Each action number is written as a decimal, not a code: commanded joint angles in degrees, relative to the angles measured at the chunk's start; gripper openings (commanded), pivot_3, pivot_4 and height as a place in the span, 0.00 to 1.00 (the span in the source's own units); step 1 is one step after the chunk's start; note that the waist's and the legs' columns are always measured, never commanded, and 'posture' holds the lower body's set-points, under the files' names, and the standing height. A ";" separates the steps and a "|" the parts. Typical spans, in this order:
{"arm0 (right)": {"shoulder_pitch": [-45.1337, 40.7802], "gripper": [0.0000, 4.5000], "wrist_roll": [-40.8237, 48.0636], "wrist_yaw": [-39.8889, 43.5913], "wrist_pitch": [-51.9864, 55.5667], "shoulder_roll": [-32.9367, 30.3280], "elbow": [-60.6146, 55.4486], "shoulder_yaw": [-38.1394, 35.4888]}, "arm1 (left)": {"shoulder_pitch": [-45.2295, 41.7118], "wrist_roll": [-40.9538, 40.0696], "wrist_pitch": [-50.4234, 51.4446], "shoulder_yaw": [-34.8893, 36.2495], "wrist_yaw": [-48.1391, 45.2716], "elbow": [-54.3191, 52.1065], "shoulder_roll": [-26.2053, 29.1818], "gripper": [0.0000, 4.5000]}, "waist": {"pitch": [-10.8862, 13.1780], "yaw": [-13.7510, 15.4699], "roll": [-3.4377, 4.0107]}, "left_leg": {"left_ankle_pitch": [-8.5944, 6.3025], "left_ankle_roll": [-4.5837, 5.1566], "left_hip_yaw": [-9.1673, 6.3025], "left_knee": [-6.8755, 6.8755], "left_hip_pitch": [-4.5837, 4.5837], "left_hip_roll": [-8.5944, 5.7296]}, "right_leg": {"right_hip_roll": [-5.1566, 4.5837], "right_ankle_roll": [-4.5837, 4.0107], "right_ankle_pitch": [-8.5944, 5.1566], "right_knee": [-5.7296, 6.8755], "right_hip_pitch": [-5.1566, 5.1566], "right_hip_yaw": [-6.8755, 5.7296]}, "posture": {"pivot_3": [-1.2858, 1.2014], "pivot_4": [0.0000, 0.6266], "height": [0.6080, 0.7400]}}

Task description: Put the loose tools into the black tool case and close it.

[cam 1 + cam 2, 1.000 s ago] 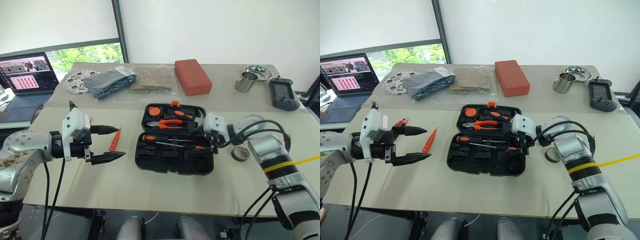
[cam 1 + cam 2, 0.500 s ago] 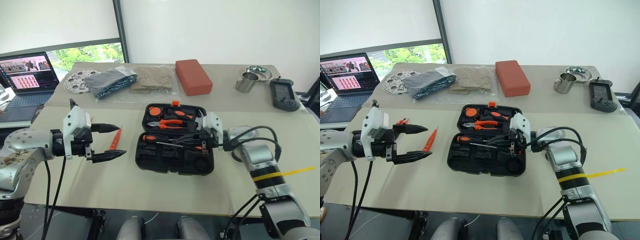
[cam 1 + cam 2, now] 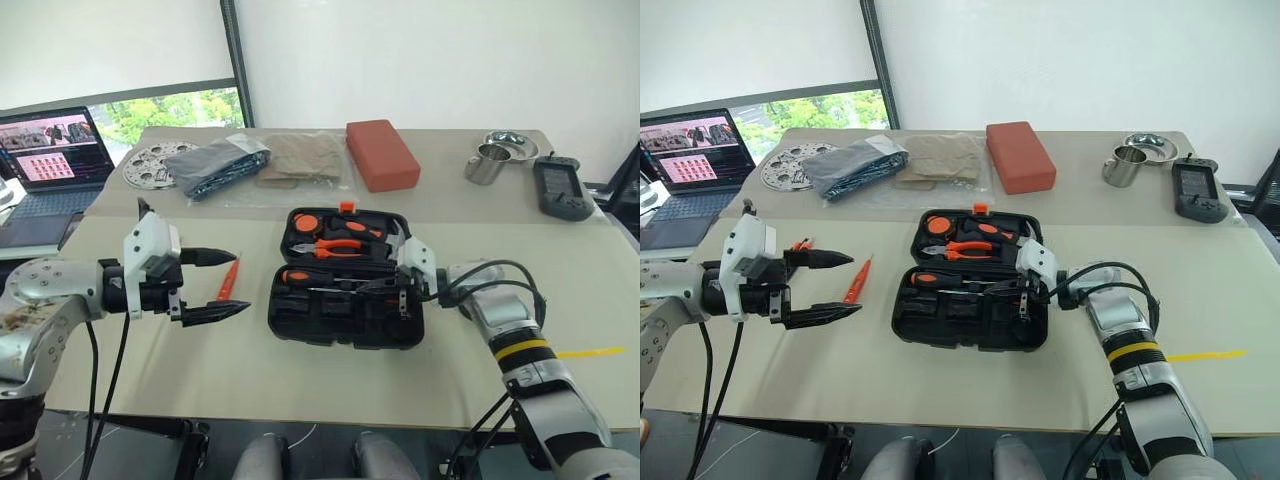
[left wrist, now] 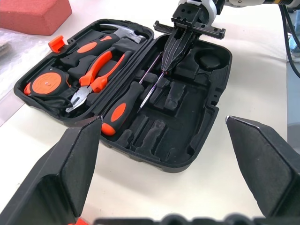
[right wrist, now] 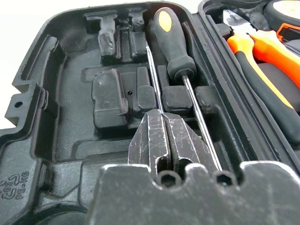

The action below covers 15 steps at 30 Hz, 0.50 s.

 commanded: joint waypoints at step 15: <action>4.86 0.06 9.21 -5.97 6.14 -2.87 -17.74 -11.16 | 8.97 16.44 -5.55 -0.24 28.60 4.29 -14.64 1.00 | 0.02 0.14 -0.06 | -0.01 -0.01 -0.07 -0.11 -0.17 0.01 | -0.17 0.00 0.00 -0.02 -0.09 -0.06 | 0.52 0.24 1.00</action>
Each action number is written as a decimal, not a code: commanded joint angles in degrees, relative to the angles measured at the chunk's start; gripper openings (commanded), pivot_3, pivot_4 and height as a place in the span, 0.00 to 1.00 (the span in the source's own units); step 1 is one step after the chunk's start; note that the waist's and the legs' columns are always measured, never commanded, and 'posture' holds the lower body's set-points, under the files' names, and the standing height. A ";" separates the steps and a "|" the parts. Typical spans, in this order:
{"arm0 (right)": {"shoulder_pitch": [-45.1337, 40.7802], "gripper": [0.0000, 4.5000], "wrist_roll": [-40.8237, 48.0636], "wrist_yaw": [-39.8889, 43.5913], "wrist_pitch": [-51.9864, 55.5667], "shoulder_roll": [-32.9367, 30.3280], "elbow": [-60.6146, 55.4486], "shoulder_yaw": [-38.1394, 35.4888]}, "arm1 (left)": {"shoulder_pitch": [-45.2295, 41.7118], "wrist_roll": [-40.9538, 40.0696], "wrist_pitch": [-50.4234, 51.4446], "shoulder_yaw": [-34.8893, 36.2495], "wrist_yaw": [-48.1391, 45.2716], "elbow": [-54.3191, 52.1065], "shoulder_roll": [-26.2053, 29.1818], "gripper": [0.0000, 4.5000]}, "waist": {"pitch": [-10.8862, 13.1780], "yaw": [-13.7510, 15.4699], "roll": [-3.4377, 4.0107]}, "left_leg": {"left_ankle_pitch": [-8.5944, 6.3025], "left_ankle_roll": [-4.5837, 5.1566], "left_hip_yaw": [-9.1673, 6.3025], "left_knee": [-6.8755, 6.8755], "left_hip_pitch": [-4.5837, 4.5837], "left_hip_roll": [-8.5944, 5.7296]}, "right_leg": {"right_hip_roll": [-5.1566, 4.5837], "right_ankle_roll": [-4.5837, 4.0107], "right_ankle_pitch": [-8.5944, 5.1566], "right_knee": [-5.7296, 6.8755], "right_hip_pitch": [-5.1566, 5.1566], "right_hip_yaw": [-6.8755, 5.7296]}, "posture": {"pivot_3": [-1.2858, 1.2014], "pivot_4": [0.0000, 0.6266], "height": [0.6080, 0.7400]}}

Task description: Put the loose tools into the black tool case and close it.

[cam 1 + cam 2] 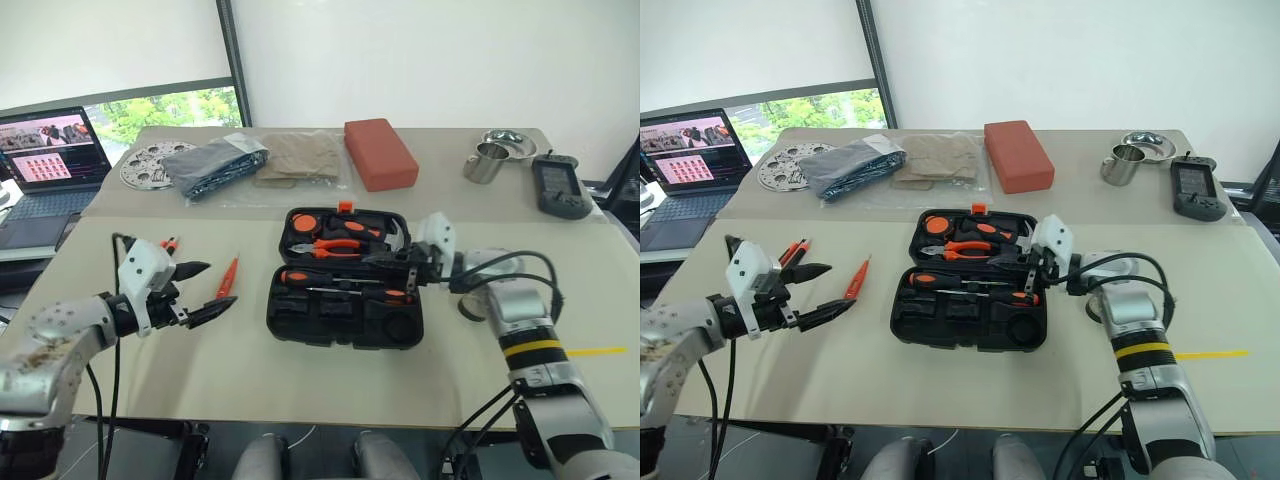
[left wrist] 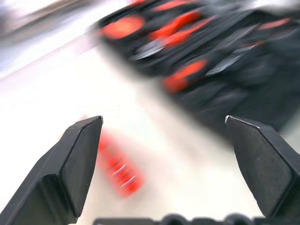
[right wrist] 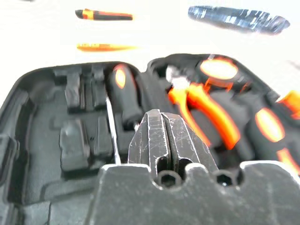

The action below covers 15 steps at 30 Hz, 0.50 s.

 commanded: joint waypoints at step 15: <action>8.43 0.25 7.53 -2.11 7.30 -5.88 -17.31 -5.89 | -12.55 14.83 8.74 -11.17 31.10 11.56 -23.84 1.00 | -0.02 0.63 -0.07 | 0.00 0.00 -0.02 0.06 -0.08 -0.14 | 0.03 0.06 -0.01 -0.02 0.01 0.05 | 0.52 0.24 1.00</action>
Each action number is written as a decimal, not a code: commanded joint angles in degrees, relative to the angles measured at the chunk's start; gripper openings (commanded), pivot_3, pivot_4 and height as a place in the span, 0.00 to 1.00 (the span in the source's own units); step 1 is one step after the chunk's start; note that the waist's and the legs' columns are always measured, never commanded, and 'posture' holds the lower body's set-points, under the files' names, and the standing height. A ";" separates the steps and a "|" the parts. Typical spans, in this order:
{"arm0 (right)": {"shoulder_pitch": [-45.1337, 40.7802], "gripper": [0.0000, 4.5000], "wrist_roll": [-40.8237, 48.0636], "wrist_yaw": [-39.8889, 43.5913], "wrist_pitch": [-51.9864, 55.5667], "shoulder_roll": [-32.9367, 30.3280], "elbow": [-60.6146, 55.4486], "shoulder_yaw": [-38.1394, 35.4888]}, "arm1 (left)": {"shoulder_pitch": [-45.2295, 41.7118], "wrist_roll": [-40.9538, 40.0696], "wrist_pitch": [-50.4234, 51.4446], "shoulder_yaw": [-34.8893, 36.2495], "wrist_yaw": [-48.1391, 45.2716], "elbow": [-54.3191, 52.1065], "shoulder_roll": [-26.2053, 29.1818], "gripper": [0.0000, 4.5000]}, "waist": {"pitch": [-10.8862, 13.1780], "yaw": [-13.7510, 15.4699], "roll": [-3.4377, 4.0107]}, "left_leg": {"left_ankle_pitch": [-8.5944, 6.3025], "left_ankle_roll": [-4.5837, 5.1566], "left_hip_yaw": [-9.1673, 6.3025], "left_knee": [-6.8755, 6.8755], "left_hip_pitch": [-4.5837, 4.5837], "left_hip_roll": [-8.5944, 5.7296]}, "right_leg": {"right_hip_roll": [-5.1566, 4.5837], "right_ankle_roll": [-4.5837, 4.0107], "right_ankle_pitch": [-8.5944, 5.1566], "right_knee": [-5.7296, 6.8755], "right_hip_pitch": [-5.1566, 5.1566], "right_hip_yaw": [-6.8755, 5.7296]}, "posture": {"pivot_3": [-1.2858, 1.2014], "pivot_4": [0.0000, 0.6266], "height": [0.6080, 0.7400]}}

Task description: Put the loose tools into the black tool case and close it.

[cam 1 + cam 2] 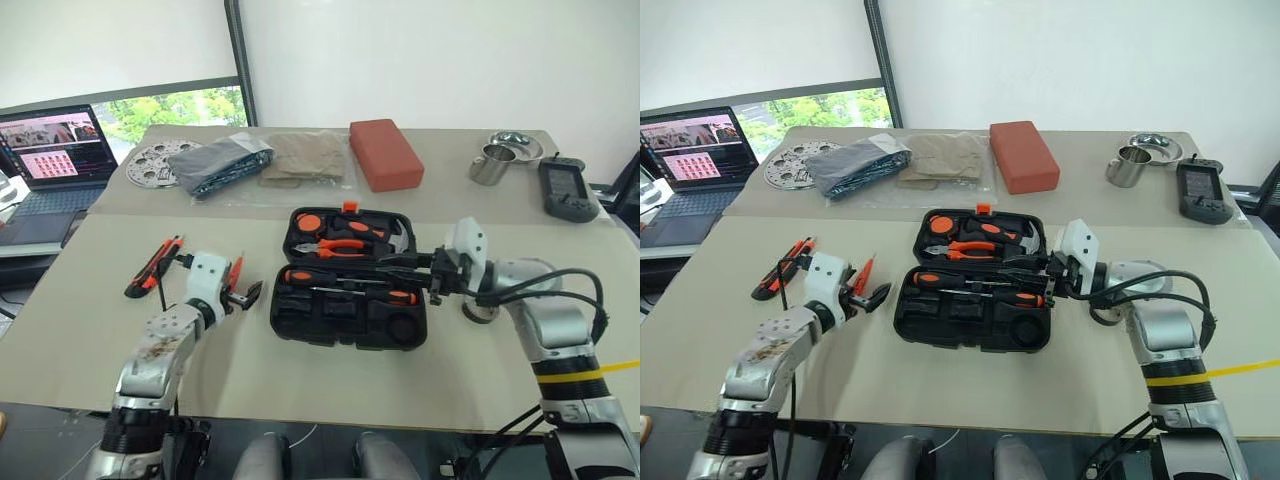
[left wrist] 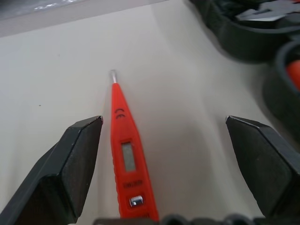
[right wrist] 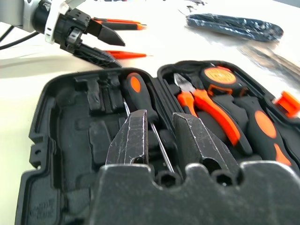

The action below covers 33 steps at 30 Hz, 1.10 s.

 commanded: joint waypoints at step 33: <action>5.65 1.00 12.54 7.20 0.67 -5.95 -2.76 -10.66 | -7.71 -3.10 -12.86 -1.89 -19.13 1.07 8.52 0.11 | 0.02 0.60 -0.07 | 0.03 -0.06 0.00 -0.04 -0.02 -0.07 | 0.02 0.00 0.00 -0.18 0.05 0.06 | 0.52 0.24 1.00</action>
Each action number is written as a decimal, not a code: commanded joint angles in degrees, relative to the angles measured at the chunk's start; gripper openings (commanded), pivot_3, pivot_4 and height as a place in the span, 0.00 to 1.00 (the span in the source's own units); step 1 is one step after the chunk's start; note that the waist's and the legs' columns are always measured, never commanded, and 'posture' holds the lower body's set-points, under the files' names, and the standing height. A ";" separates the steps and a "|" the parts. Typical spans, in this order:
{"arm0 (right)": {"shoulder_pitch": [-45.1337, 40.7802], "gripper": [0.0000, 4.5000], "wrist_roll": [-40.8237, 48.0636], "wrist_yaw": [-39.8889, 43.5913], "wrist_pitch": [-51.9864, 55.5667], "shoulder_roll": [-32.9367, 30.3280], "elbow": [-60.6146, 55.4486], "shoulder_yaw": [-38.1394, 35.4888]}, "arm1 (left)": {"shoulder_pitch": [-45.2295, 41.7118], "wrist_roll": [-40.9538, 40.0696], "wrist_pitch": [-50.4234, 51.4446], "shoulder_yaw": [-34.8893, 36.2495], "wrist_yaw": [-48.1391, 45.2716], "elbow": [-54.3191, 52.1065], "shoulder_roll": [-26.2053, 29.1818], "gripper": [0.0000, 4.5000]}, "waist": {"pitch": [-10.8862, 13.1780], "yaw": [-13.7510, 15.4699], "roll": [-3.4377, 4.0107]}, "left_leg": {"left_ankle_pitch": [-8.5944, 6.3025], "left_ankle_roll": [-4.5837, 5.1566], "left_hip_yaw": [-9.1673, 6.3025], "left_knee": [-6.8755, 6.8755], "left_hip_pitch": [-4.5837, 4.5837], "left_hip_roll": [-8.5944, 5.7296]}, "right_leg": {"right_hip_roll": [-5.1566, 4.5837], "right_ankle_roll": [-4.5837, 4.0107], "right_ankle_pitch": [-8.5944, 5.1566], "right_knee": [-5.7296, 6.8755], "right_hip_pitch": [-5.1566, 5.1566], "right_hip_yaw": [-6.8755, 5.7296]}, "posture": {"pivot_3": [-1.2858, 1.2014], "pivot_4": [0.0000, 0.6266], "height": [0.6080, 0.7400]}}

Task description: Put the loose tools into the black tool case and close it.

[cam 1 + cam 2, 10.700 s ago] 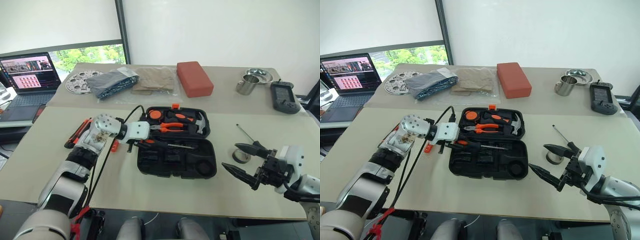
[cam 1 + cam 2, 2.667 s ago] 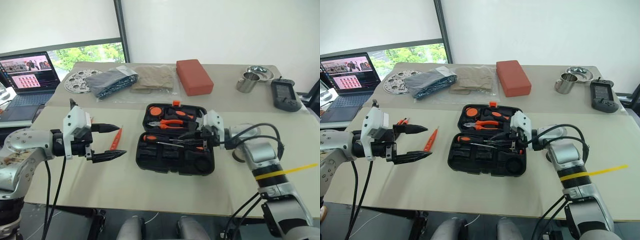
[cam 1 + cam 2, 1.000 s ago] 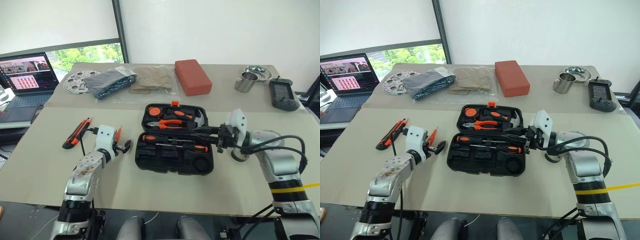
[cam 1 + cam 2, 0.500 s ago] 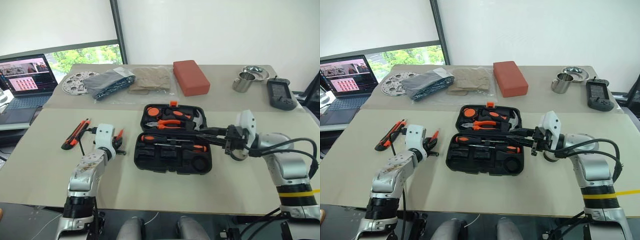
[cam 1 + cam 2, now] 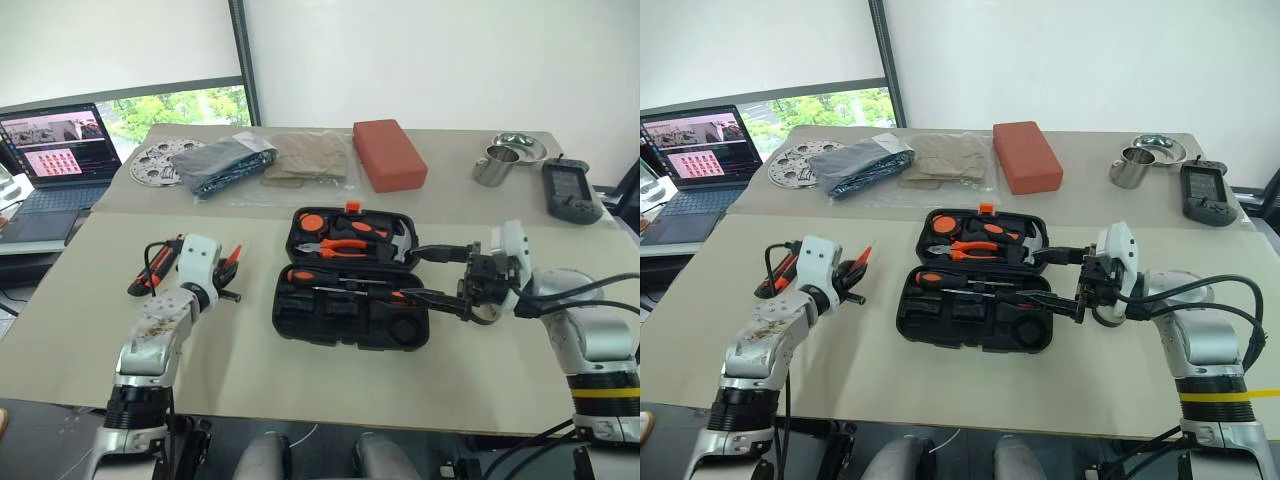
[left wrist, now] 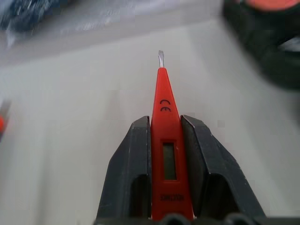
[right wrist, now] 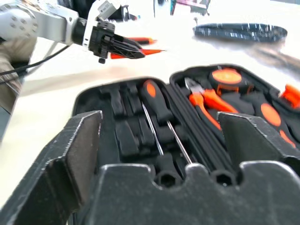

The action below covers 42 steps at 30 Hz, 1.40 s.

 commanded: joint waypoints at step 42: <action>22.35 1.00 12.14 4.81 -4.43 -2.45 -7.60 -20.70 | -26.39 13.15 -32.78 -25.61 -48.96 30.08 -1.09 0.11 | 0.12 0.85 -0.06 | 0.00 0.03 0.22 0.10 -0.28 -0.05 | 0.25 0.02 -0.01 -0.34 0.04 0.00 | 0.52 0.24 1.00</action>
